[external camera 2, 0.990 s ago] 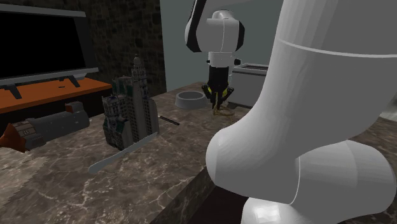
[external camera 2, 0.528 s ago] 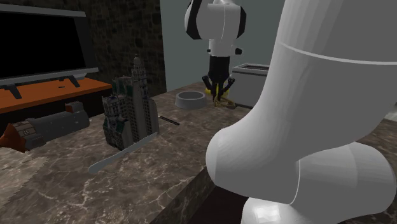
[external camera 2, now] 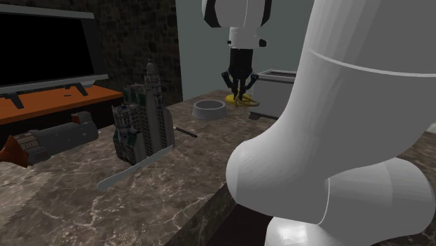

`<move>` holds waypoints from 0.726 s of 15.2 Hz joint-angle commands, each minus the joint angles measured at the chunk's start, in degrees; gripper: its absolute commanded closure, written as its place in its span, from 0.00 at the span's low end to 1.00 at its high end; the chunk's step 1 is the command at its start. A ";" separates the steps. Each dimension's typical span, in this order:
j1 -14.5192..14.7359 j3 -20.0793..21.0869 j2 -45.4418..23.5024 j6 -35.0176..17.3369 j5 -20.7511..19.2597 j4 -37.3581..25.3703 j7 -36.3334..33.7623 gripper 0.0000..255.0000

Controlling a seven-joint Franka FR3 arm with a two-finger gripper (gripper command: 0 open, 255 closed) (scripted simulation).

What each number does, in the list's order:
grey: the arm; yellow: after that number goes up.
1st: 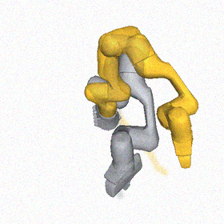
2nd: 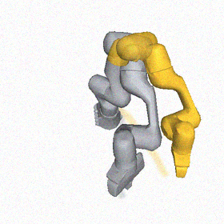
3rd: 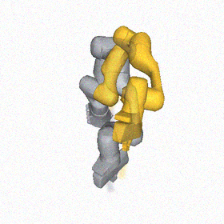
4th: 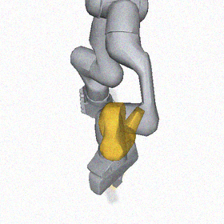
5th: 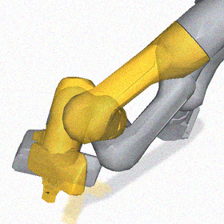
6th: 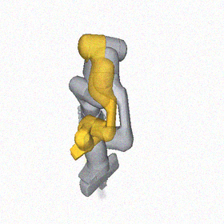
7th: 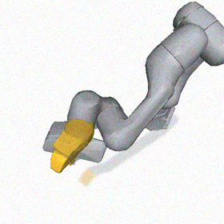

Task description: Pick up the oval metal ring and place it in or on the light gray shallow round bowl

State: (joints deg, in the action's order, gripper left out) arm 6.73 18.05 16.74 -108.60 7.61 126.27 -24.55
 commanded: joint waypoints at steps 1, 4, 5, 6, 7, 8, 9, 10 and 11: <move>-0.05 -0.20 0.42 1.49 0.00 -1.05 0.11 1.00; 0.27 1.99 -5.97 1.73 -1.52 -7.70 -3.35 1.00; 0.43 2.66 -8.16 1.93 -2.17 -10.06 -4.53 1.00; 0.64 3.31 -10.38 2.21 -2.90 -12.50 -5.73 1.00; 0.90 3.91 -12.63 2.55 -3.69 -15.01 -6.94 1.00; 1.23 4.48 -14.93 2.97 -4.55 -17.62 -8.14 1.00; 1.62 4.99 -17.26 3.48 -5.47 -20.33 -9.35 1.00; 2.09 5.46 -19.64 4.06 -6.44 -23.14 -10.55 1.00; 2.66 5.85 -22.06 4.74 -7.45 -26.06 -11.72 1.00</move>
State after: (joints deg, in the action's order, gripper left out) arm 8.92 23.44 -2.57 -104.93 1.29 103.83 -34.96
